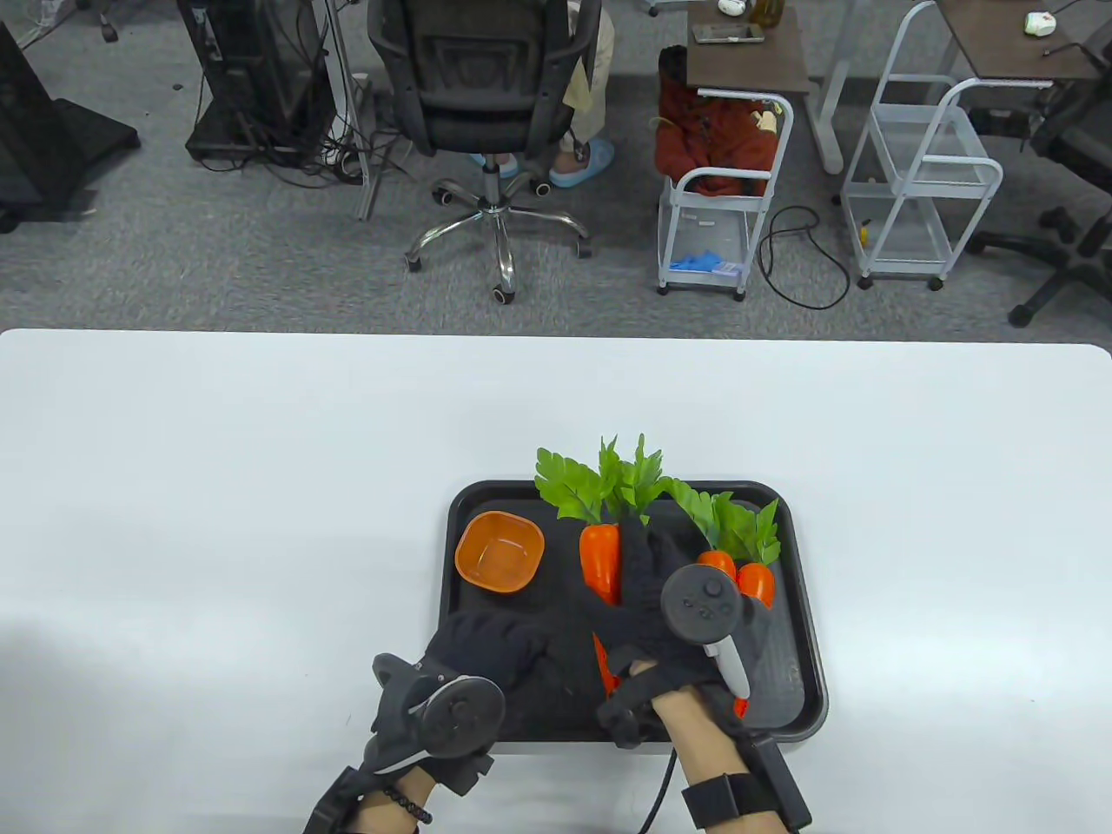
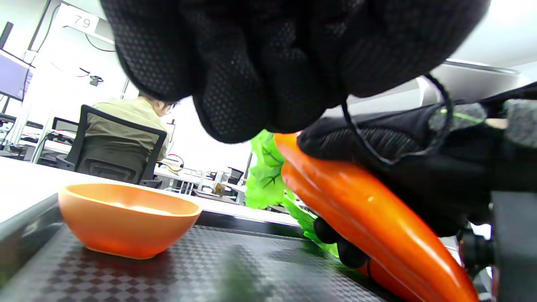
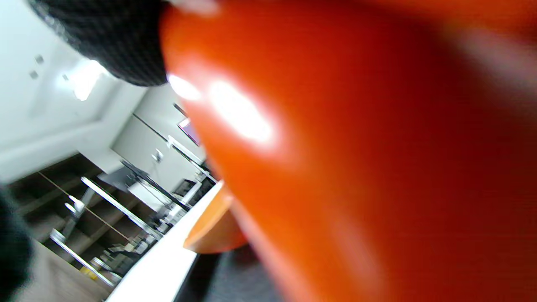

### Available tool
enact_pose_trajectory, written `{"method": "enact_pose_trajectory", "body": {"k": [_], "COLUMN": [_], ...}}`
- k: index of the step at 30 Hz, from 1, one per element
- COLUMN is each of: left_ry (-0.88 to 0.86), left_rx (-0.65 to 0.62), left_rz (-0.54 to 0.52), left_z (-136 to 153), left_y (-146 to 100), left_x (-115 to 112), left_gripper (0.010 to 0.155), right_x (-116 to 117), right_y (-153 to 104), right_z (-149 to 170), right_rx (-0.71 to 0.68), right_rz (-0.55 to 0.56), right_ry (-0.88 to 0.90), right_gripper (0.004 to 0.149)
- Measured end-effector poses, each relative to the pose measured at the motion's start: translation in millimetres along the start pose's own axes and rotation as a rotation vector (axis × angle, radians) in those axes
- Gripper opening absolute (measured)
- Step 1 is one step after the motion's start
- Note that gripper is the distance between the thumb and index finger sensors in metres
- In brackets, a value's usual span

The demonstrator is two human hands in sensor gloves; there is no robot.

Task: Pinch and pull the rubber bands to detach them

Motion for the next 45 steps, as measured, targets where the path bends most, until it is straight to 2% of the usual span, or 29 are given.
{"method": "enact_pose_trajectory", "body": {"k": [8, 17, 29, 38, 45], "left_ry": [0.008, 0.007, 0.014, 0.031, 0.062], "left_rx": [0.035, 0.054, 0.073, 0.094, 0.126], "left_rz": [0.020, 0.020, 0.026, 0.040, 0.040], "left_z": [8.3, 11.8, 14.3, 17.8, 23.2], "left_y": [1.9, 2.3, 3.1, 4.0, 5.5], "left_x": [-0.9, -0.1, 0.3, -2.1, -3.8], "left_gripper": [0.037, 0.037, 0.037, 0.037, 0.037], "right_x": [20.7, 35.6, 56.6, 50.8, 7.7], "right_y": [13.1, 21.6, 28.8, 25.1, -5.3], "right_z": [-6.3, -4.2, -3.5, -3.0, -19.2], "right_rx": [0.128, 0.266, 0.319, 0.295, 0.120], "right_rz": [-0.038, -0.090, -0.138, -0.146, -0.047], "right_ry": [-0.341, -0.561, -0.815, -0.741, -0.555], "right_gripper": [0.093, 0.093, 0.093, 0.094, 0.092]}}
Point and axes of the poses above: the tracker on the back of each hand, its own z axis roughly to the little-finger side, its own y axis roughly from the wrist to the fingertips, x = y × z, the point moved 5 cm from there along y, roughly from the wrist to the fingertips, and after that the axes turned 1 degree about -y, right-handed, at the moved point
